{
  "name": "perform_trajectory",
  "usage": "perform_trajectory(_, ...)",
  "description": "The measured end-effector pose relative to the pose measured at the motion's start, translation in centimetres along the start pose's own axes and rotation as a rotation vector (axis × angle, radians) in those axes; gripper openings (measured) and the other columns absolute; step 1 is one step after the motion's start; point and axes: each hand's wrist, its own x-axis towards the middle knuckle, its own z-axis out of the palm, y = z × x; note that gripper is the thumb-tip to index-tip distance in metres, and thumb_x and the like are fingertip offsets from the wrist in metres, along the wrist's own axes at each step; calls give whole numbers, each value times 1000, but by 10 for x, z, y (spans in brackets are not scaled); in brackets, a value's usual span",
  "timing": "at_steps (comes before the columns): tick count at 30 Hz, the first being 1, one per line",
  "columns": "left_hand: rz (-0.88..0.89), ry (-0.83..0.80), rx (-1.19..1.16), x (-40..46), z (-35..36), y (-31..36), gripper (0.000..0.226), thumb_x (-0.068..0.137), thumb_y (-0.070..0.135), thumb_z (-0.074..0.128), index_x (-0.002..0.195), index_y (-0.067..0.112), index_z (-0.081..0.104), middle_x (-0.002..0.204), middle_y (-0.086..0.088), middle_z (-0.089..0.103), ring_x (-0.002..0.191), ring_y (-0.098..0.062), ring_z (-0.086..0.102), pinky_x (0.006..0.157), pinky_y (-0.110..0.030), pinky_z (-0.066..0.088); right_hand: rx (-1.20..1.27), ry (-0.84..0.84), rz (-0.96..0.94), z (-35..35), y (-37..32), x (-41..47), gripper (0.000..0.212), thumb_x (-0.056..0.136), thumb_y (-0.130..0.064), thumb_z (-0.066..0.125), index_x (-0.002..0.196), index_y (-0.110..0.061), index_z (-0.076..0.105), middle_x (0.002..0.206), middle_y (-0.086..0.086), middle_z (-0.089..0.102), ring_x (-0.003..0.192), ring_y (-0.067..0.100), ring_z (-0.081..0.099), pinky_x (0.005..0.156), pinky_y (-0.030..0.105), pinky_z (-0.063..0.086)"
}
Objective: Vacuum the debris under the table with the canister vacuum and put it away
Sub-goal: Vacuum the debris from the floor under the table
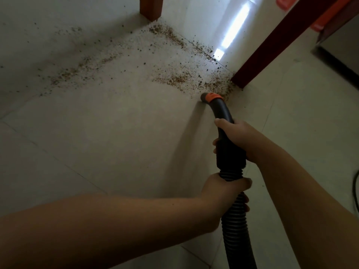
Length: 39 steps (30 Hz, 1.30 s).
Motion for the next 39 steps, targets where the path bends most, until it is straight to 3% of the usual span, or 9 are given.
perform_trajectory(5, 56, 74, -20, -9, -18, 2, 12, 88, 17, 63, 84, 8, 56, 63, -4, 60, 52, -17, 59, 60, -29, 55, -95, -98, -63, 27, -17, 3, 28, 94, -35, 54, 110, -15, 44, 106, 23, 65, 92, 37, 68, 88, 53, 54)
perform_trajectory(15, 113, 151, -12, -5, -35, 20, 12, 88, 15, 63, 88, 5, 57, 61, -6, 59, 49, -18, 59, 56, -29, 55, -86, -203, -129, 42, -39, 15, 29, 94, -37, 53, 110, -15, 43, 103, 21, 66, 88, 35, 69, 88, 51, 55)
perform_trajectory(20, 33, 57, 44, 0, -10, 3, 12, 88, 17, 63, 83, 9, 56, 61, -4, 60, 50, -17, 59, 59, -29, 55, 12, -97, -31, 12, -7, 9, 30, 94, -34, 54, 113, -13, 42, 105, 23, 65, 80, 32, 67, 86, 48, 56)
perform_trajectory(25, -79, -53, 80, 14, 24, -11, 12, 87, 17, 65, 81, 14, 55, 64, -2, 58, 48, -13, 57, 54, -24, 53, 113, 54, 55, -30, 30, -4, 32, 96, -34, 52, 116, -9, 44, 82, 17, 64, 66, 29, 65, 58, 37, 54)
perform_trajectory(27, -106, -83, 90, 21, 33, -13, 12, 86, 17, 65, 81, 16, 54, 64, -2, 57, 47, -12, 56, 53, -23, 52, 158, 105, 89, -44, 39, -5, 32, 97, -34, 52, 116, -9, 44, 81, 18, 64, 65, 29, 64, 55, 36, 51)
perform_trajectory(33, -47, -66, 68, 35, 39, -8, 10, 85, 15, 65, 82, 15, 55, 65, -2, 57, 48, -12, 56, 55, -25, 52, 196, 130, 91, -53, 34, 8, 35, 97, -35, 51, 121, -10, 43, 83, 17, 64, 67, 29, 64, 55, 36, 50)
perform_trajectory(39, 26, 15, 25, 37, 18, 7, 11, 87, 17, 64, 85, 11, 54, 64, -4, 58, 48, -14, 56, 52, -24, 52, 131, 34, -2, -29, 8, 27, 33, 96, -33, 53, 117, -10, 44, 83, 18, 65, 69, 30, 66, 66, 40, 57)
